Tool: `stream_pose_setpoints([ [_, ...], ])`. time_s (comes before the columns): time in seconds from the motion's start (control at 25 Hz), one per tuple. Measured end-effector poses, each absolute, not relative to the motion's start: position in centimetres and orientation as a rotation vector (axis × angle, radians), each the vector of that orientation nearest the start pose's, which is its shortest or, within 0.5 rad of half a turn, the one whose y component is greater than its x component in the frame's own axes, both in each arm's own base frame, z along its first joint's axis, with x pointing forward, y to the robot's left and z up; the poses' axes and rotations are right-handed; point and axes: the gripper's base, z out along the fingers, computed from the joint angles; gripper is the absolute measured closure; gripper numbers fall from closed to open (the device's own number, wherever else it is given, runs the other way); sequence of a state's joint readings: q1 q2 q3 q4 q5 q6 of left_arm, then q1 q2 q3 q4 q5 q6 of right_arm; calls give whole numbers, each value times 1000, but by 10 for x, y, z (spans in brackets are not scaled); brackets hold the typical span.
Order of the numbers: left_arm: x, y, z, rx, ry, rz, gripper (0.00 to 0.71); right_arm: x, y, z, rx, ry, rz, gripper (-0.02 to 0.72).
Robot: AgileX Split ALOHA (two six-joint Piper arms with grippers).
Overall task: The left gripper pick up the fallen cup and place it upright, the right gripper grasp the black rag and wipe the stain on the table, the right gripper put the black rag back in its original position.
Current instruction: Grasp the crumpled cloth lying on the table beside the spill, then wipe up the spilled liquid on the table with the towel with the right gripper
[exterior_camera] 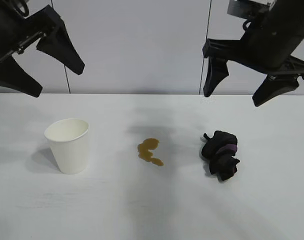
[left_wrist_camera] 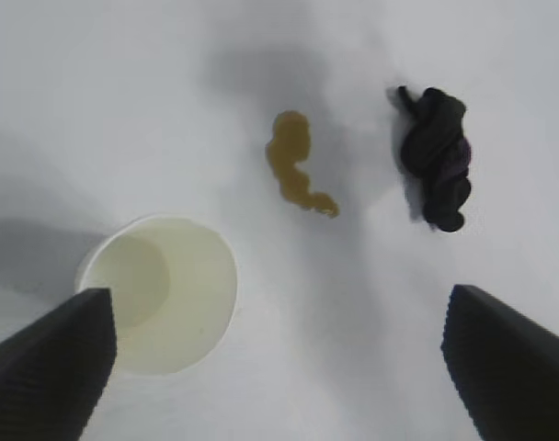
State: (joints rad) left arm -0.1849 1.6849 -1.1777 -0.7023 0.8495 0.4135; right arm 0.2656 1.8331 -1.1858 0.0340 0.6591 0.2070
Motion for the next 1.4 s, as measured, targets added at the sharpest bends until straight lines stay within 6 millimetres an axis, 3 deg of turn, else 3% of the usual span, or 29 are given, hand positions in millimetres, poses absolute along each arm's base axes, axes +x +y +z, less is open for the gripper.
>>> stream_pose_setpoints([
  [0.28,329,-106,245,255,2667,-775,17,360,99,157,-29,2843,124,77],
  [0.52,329,-106,245,253,2665,-773,17,362,99,147,-28,2851,121,159],
  [0.64,329,-106,245,252,2663,-772,17,363,99,135,-23,2883,110,299],
  [0.76,329,-106,245,252,2663,-772,17,363,100,130,-7,2897,108,569],
  [0.8,329,-106,245,252,2663,-772,17,363,99,130,-4,2898,108,613],
  [0.88,329,-106,245,252,2663,-772,17,363,100,130,-1,2896,109,659],
  [1.0,329,-106,245,249,2664,-772,17,363,100,134,5,2890,118,672],
  [1.16,329,-106,245,187,2679,-787,17,369,108,157,2,2838,188,673],
  [1.4,329,-106,245,124,2692,-801,17,373,160,192,-155,2729,300,673],
])
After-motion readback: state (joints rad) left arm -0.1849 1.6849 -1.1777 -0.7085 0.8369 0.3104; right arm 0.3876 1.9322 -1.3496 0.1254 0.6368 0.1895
